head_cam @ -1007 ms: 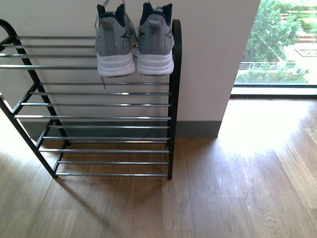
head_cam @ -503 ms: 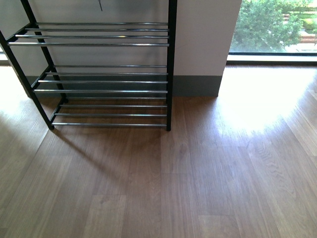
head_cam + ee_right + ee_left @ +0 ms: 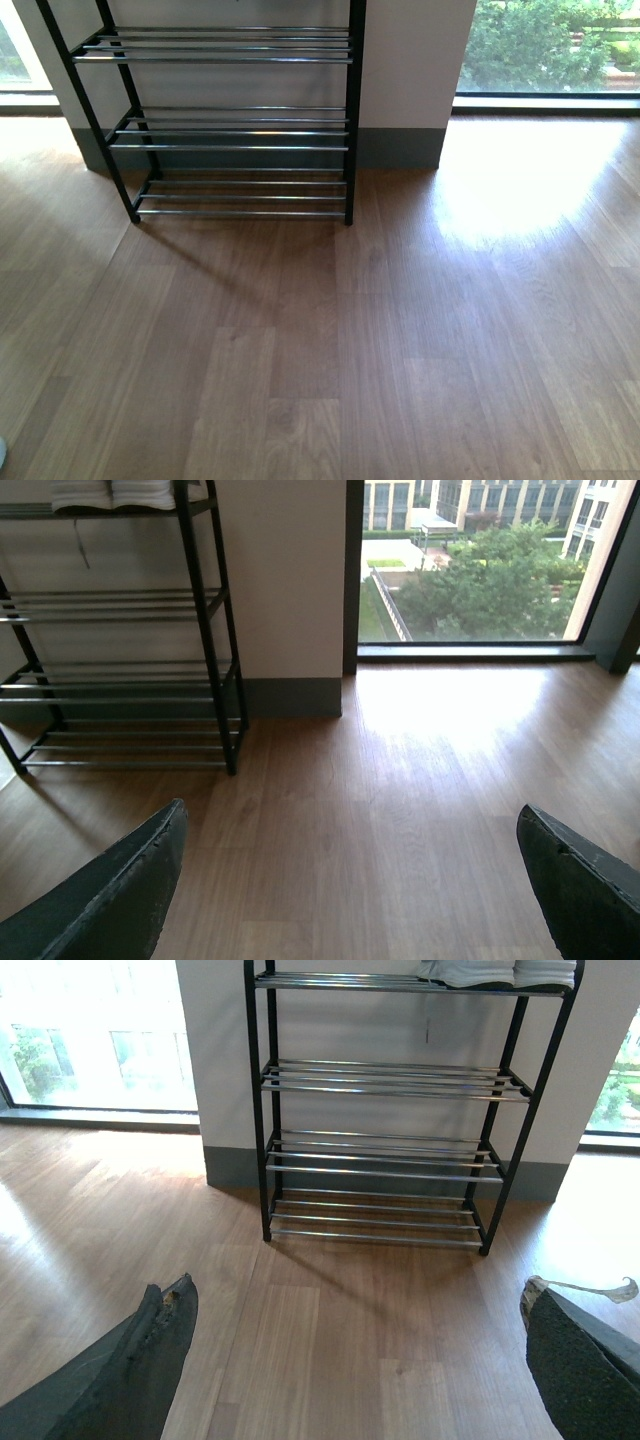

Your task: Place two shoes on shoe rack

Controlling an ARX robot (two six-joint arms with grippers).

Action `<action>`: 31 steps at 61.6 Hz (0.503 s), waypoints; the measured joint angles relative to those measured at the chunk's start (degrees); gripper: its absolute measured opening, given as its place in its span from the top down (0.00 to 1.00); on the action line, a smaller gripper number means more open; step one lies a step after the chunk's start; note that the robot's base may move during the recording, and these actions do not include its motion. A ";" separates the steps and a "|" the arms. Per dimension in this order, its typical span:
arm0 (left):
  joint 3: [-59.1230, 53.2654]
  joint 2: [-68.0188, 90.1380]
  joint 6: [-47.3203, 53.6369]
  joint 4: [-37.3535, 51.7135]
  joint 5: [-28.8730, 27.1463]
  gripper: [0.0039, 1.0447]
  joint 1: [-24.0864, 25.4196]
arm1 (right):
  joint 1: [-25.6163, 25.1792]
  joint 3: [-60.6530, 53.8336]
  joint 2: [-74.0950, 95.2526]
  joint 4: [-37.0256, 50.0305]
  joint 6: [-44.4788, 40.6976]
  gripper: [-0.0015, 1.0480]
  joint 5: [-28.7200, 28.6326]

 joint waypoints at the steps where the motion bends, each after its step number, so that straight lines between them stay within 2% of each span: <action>1: 0.00 0.02 0.00 0.00 0.02 0.09 0.00 | 0.00 0.00 0.00 0.00 -0.02 0.09 0.02; 31: 0.00 0.00 0.00 0.00 -0.02 0.09 0.00 | 0.00 0.00 0.02 0.02 -0.02 0.09 -0.13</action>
